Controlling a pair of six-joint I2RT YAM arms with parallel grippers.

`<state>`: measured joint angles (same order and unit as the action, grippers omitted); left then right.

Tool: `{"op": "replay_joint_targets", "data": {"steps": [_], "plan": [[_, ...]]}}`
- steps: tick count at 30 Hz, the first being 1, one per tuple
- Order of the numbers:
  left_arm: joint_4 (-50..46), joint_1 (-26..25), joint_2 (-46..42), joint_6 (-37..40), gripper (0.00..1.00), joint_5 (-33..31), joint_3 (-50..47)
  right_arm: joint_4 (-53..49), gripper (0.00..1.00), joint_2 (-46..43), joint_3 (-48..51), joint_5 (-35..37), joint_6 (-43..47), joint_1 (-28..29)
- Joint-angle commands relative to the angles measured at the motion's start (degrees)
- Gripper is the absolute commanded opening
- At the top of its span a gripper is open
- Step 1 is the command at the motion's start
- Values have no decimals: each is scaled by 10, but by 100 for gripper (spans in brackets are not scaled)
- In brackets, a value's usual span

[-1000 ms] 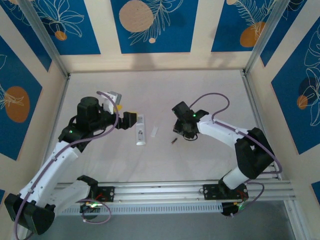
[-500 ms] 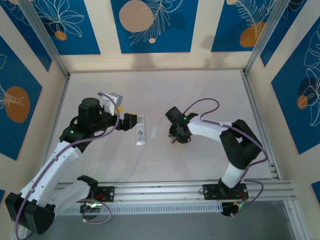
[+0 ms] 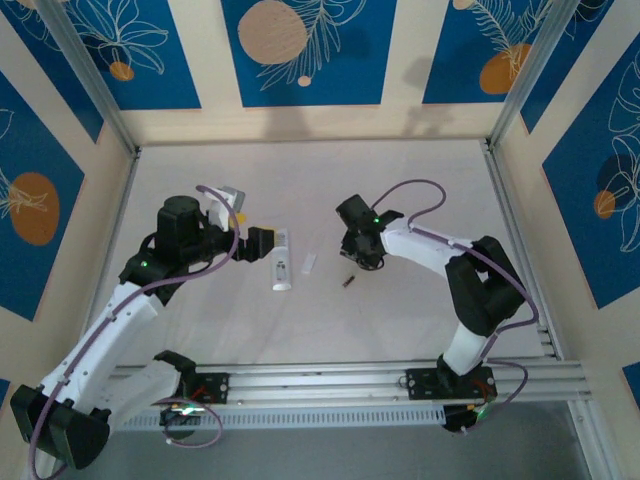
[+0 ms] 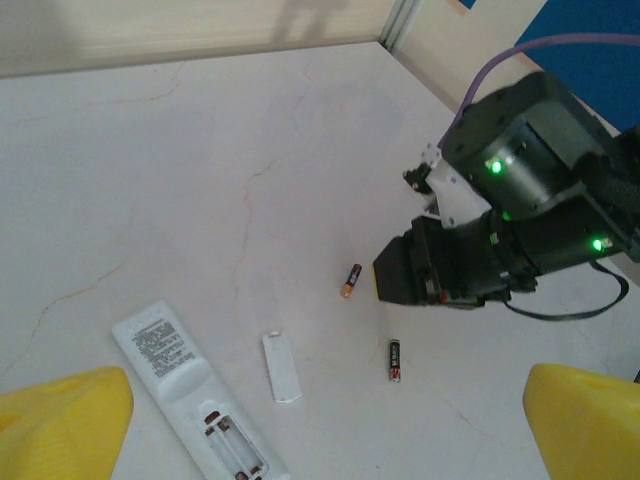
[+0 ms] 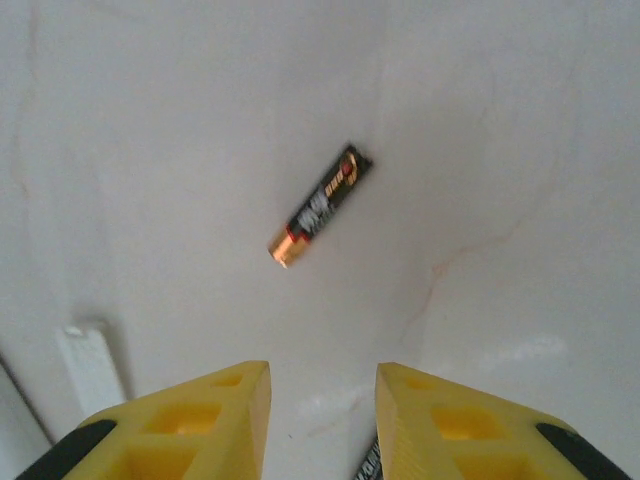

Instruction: Load the batteries into the remote control

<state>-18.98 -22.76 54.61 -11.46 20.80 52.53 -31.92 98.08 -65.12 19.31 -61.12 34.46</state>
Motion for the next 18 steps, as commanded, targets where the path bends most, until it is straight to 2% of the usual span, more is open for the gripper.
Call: {"op": "replay_joint_targets", "data": {"steps": [1,18], "plan": [[8,3,1,0,100,8,-6,-8,34,28,-24,12,8,-13],[6,3,7,10,100,2,-9,11,32,123,-56,-15,15,-25]]}}
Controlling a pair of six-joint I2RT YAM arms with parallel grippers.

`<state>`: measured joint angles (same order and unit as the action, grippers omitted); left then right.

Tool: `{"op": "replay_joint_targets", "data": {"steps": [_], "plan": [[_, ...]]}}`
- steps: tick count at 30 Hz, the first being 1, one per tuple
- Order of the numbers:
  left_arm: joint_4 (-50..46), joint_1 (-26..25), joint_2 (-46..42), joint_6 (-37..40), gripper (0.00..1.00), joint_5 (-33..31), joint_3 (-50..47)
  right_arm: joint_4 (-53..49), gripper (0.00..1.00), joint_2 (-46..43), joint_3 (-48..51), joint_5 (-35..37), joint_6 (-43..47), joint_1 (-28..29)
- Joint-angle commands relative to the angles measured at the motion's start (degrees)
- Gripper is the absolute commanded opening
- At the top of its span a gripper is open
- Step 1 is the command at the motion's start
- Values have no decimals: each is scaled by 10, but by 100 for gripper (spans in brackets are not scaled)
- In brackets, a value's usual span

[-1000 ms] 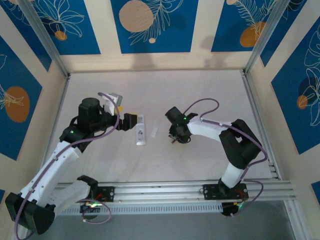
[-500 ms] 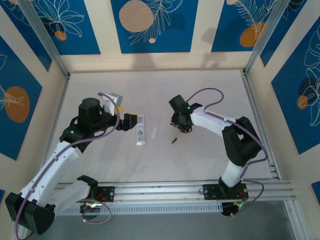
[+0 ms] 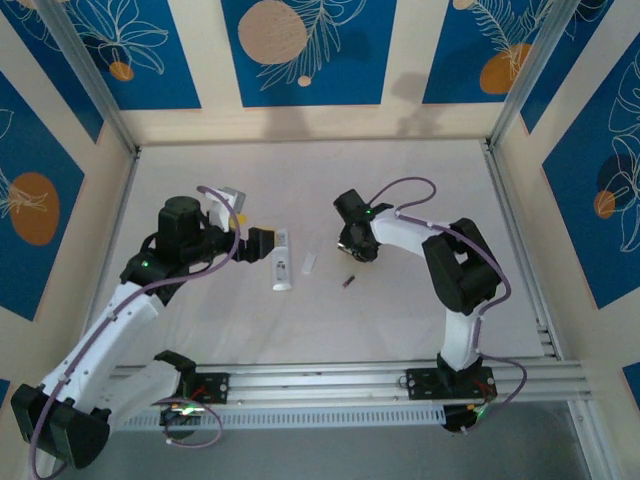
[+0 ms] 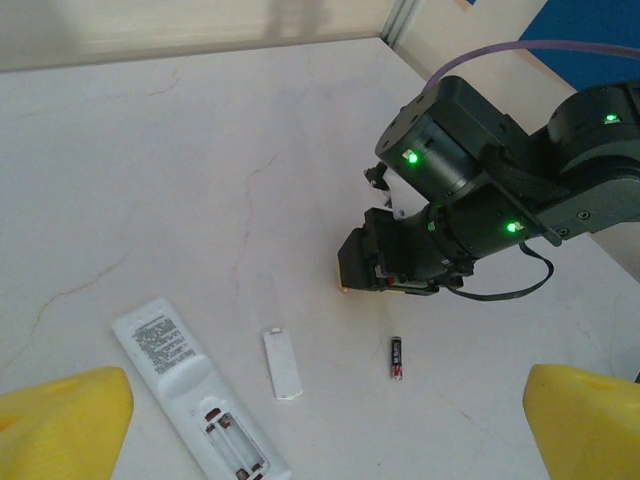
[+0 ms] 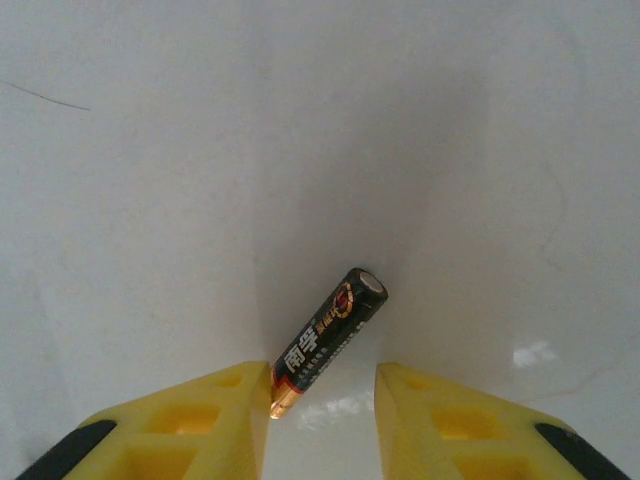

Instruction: Load the batteries into the remote control

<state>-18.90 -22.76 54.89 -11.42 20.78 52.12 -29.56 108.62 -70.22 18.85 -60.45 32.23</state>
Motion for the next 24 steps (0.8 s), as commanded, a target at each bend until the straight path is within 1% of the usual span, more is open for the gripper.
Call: {"op": "replay_joint_targets", "data": {"steps": [1,9,11,13,16,17,19,22,24], "plan": [[6,3,4,8,100,2,-5,-11,31,21,-3,-13,11,-2],[4,3,23,-22,100,2,5,-6,22,4,3,-27,30,-6],[1,3,31,-34,100,0,10,6,12,-9,7,-35,42,-7],[-1,3,39,-51,100,-4,18,18,11,-25,10,-41,61,-8],[-19,2,59,-97,100,-15,40,34,11,-63,12,-49,113,-2],[-32,3,67,-117,99,-17,52,51,12,-81,18,-61,142,2],[-54,3,84,-156,91,-16,75,106,13,-125,44,-101,210,18],[-68,3,113,-213,81,7,109,181,15,-198,88,-154,299,54],[-64,5,133,-246,74,32,123,209,15,-235,102,-178,340,79]]}}
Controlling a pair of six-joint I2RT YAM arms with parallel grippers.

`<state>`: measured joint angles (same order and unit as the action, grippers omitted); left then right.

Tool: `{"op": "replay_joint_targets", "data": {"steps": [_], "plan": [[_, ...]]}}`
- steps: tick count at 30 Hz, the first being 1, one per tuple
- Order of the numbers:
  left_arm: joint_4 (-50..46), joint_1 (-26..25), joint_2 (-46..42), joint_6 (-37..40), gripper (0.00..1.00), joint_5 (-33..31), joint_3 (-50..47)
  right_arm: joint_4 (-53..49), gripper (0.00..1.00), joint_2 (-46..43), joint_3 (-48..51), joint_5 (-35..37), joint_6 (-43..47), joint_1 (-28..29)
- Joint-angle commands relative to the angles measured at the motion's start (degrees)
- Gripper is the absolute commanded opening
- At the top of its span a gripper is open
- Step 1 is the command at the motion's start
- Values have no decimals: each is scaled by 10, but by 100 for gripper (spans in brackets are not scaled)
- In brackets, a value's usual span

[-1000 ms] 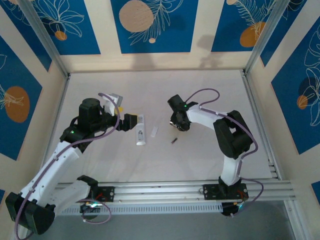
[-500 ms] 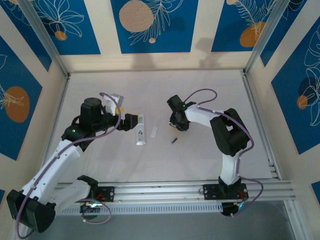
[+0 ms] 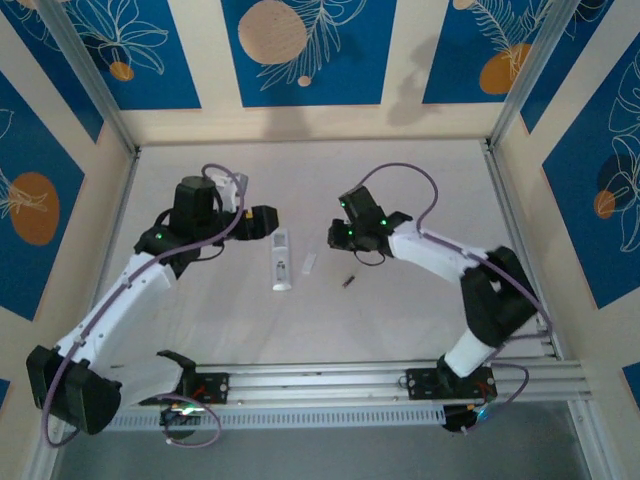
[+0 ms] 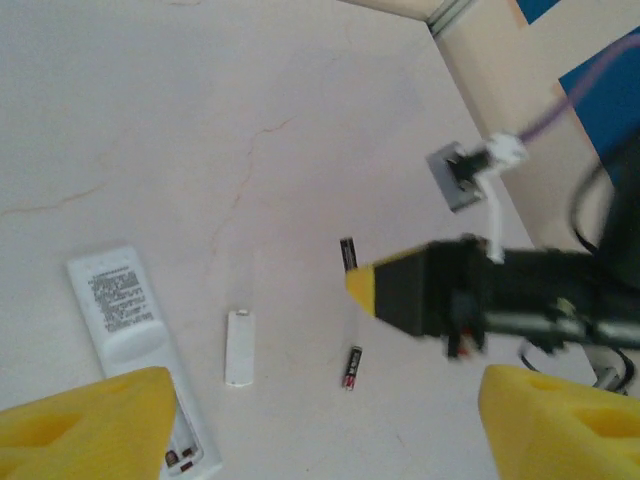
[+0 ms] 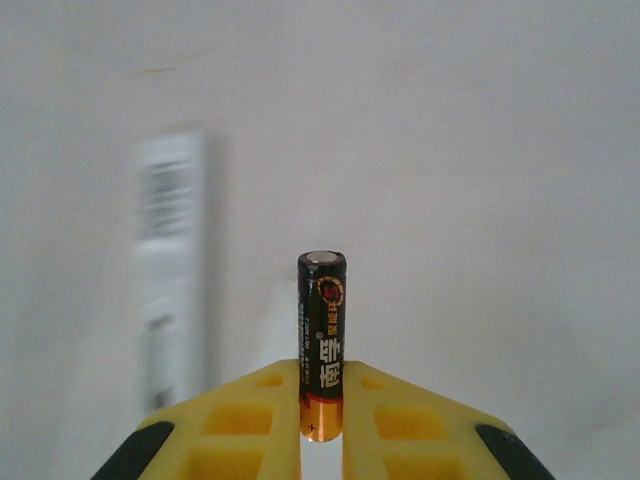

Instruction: Load the batteries into the remote control

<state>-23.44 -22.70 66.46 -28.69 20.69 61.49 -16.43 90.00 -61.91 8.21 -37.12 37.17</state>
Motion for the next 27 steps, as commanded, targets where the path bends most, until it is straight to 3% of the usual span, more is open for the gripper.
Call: {"op": "replay_joint_targets", "data": {"steps": [1,7,10,21,27], "plan": [[-9,4,27,-86,71,52,33,91,14,-66,23,-82,125,42],[113,5,59,-157,45,180,11,145,14,-106,30,-149,152,67],[125,4,61,-168,36,200,0,162,15,-110,30,-174,147,66],[142,-1,72,-193,28,224,-24,185,14,-121,28,-174,130,64],[149,-8,86,-197,12,234,-21,201,15,-111,25,-162,120,63]]}}
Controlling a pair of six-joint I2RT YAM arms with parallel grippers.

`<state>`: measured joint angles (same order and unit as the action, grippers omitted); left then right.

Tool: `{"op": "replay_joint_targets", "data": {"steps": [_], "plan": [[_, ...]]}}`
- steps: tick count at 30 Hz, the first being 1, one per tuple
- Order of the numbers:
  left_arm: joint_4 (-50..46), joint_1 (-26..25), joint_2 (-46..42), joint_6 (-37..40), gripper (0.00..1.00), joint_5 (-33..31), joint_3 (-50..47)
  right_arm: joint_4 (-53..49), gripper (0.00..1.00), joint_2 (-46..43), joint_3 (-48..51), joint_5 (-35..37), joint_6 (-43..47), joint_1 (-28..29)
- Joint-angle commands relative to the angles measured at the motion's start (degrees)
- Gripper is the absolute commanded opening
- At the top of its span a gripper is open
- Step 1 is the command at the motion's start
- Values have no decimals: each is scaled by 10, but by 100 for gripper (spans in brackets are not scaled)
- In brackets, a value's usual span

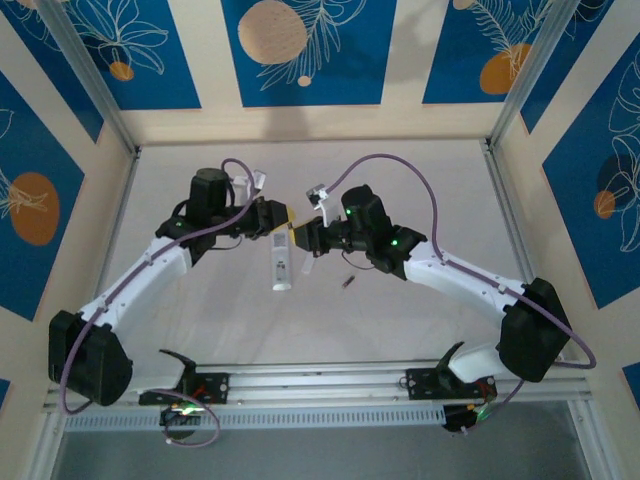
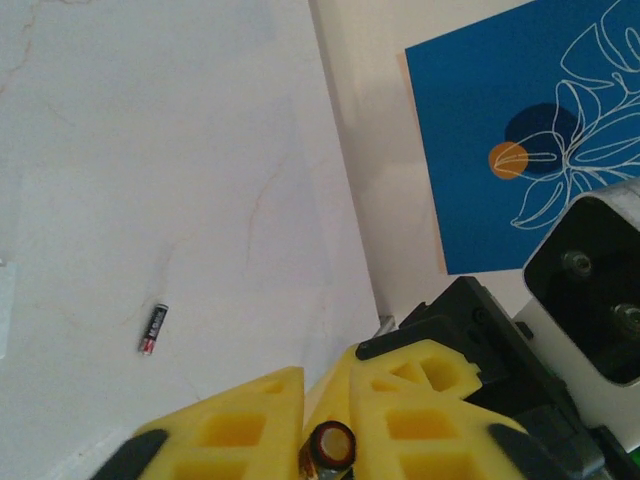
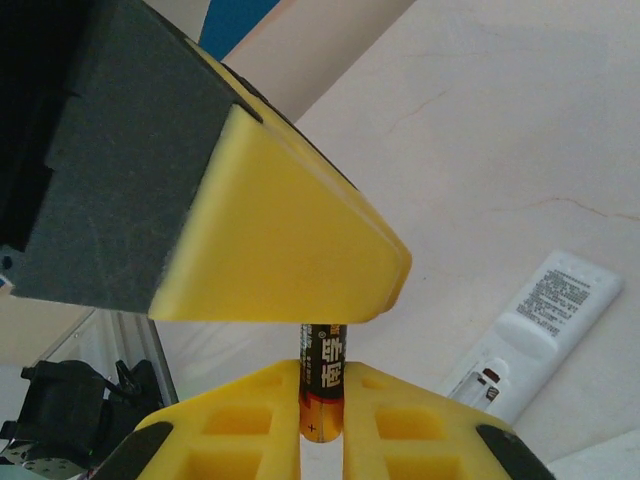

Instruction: Load the batteries into the remote control

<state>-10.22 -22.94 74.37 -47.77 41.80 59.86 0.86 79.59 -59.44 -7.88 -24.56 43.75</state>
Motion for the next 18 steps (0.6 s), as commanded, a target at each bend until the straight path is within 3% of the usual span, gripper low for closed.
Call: {"op": "replay_joint_targets", "data": {"steps": [1,7,14,18], "plan": [[20,-5,6,-10,10,24,-6,28,15,-6,-1,1,-7,-3],[78,1,-9,-74,0,-2,-39,49,26,-22,10,26,-35,5],[148,12,8,-122,0,29,-58,56,22,-37,32,28,-42,9],[135,14,6,-109,0,28,-54,48,38,-46,45,44,-39,6]]}}
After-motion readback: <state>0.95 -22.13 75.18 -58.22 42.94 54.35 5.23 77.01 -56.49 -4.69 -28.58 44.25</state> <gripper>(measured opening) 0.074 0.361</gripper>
